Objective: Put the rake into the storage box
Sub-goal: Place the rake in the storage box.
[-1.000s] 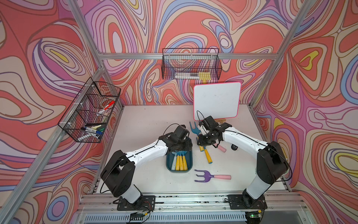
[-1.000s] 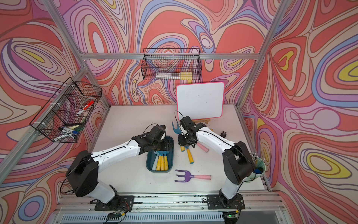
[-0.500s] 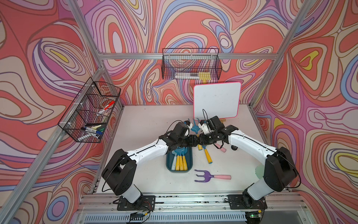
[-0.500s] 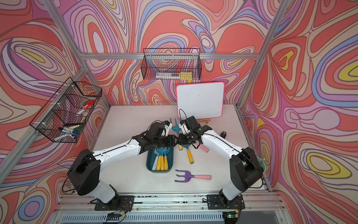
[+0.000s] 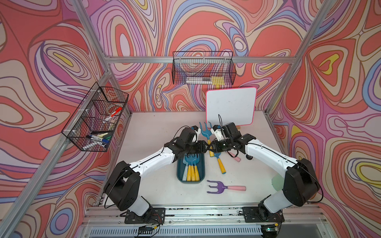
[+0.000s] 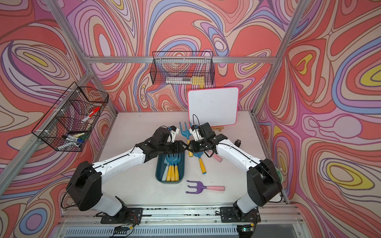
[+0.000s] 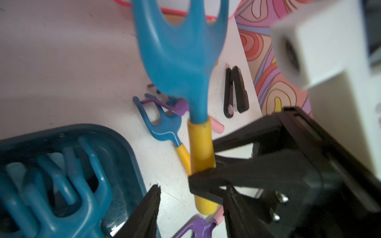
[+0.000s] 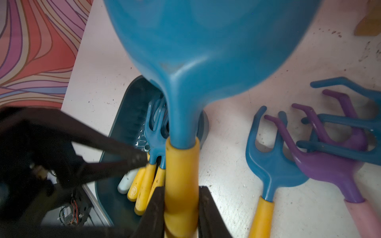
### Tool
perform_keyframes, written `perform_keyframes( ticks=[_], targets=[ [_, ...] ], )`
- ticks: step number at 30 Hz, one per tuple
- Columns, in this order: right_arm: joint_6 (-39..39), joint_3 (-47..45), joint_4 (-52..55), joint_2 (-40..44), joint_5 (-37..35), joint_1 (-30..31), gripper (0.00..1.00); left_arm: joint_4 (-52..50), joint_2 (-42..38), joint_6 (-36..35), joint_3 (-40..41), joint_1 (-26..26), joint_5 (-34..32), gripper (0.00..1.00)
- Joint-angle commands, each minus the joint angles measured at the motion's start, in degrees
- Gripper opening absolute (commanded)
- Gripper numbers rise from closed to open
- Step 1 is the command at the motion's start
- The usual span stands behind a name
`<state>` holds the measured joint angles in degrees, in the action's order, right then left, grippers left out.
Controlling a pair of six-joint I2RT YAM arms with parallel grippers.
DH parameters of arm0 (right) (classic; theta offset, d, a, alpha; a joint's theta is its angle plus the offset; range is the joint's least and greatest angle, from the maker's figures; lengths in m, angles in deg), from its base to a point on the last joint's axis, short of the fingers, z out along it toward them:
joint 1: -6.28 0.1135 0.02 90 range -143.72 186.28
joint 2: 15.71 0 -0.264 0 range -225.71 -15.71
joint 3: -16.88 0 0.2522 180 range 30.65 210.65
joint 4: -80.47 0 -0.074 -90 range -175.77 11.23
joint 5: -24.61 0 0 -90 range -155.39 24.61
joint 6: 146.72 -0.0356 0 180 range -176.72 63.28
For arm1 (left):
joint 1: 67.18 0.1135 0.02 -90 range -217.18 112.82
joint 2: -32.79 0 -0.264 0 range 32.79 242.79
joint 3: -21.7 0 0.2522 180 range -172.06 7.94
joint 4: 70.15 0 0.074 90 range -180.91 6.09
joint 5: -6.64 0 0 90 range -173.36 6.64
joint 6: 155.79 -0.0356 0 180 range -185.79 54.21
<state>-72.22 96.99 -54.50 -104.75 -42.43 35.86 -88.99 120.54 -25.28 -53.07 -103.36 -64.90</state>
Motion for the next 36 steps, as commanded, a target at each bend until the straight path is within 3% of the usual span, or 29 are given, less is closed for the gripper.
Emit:
perform_keyframes(
  ticks=[1, 19, 26, 28, 31, 33, 36],
  targets=[
    [1.4, -1.0, 3.2, 1.6, 3.1, 0.9, 0.09, 1.3, -2.0, -0.2, 0.6, 2.4, -5.1, 0.53],
    [1.7, -1.6, 2.8, 1.3, 3.1, 0.9, 0.10, 12.3, 5.8, 6.0, 0.8, 0.9, 1.4, 0.52],
    [1.7, -1.6, 2.9, 1.2, 3.1, 0.9, 0.10, 17.3, 10.4, 8.7, -0.9, 0.0, 4.2, 0.45],
    [1.7, -1.5, 3.0, 1.0, 3.1, 0.9, 0.09, 18.2, 10.7, 9.5, -0.6, -0.2, 4.7, 0.40],
    [1.8, -1.2, 3.2, 0.6, 3.1, 0.9, 0.09, 19.3, 10.3, 10.2, 0.6, -0.2, 4.9, 0.17],
    [1.8, -1.2, 3.4, 0.5, 2.9, 0.9, 0.10, 19.0, 9.5, 10.3, 1.6, -0.2, 4.6, 0.06],
    [1.7, -1.2, 3.5, 0.4, 2.6, 0.9, 0.10, 17.6, 8.1, 10.2, 2.5, -0.2, 4.0, 0.00]
  ],
)
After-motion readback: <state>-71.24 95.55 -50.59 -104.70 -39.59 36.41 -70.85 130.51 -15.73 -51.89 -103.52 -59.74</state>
